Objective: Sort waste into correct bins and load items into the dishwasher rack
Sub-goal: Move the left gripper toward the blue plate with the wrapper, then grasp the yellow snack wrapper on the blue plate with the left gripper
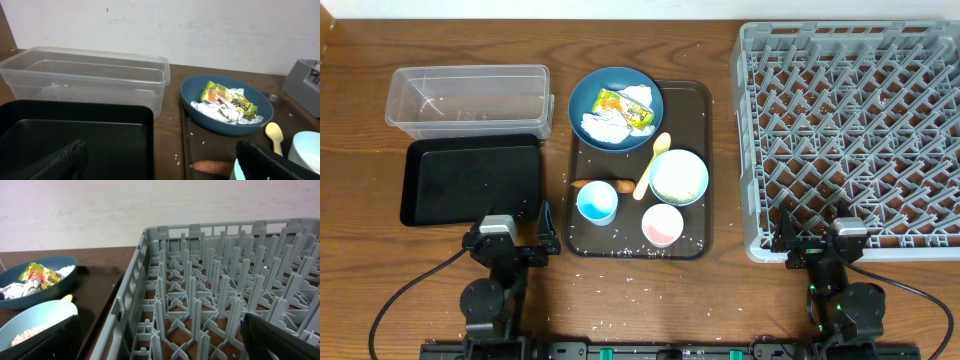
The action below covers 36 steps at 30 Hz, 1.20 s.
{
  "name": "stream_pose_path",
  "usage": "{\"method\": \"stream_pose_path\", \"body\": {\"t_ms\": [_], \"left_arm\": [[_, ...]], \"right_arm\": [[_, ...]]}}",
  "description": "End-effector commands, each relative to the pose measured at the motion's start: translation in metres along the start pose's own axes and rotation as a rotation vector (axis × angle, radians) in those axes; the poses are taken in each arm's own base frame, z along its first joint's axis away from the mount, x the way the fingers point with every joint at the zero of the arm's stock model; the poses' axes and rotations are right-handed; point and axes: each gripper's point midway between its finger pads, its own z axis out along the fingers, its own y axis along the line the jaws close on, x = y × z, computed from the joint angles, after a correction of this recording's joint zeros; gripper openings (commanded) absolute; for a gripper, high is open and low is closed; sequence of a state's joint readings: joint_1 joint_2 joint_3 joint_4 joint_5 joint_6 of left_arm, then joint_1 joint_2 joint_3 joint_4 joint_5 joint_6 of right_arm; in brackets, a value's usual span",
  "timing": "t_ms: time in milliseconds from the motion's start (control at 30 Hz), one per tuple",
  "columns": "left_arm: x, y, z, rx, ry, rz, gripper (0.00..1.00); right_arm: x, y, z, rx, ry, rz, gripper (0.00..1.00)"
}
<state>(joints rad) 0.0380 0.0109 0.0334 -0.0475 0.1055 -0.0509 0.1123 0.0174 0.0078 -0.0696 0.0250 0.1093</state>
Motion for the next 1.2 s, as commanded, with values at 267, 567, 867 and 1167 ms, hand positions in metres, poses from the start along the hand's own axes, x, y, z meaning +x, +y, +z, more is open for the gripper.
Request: {"method": "stream_pose_path", "body": {"t_ms": [267, 567, 867, 1167], "left_arm": [[0.009, -0.019, 0.000, 0.117, 0.021, 0.013, 0.96], [-0.047, -0.034, 0.002, 0.160, 0.048, 0.009, 0.96], [-0.114, -0.071, 0.070, 0.287, 0.280, -0.023, 0.96], [-0.126, -0.101, 0.173, 0.116, 0.661, 0.032, 0.97]], "right_arm": [[-0.026, 0.001, -0.001, -0.002, -0.106, -0.008, 0.99], [-0.076, 0.013, -0.011, -0.045, -0.163, -0.027, 0.99], [-0.114, 0.023, 0.009, -0.060, 0.038, -0.089, 0.99], [-0.112, 0.026, 0.044, -0.051, 0.386, -0.080, 0.99]]}}
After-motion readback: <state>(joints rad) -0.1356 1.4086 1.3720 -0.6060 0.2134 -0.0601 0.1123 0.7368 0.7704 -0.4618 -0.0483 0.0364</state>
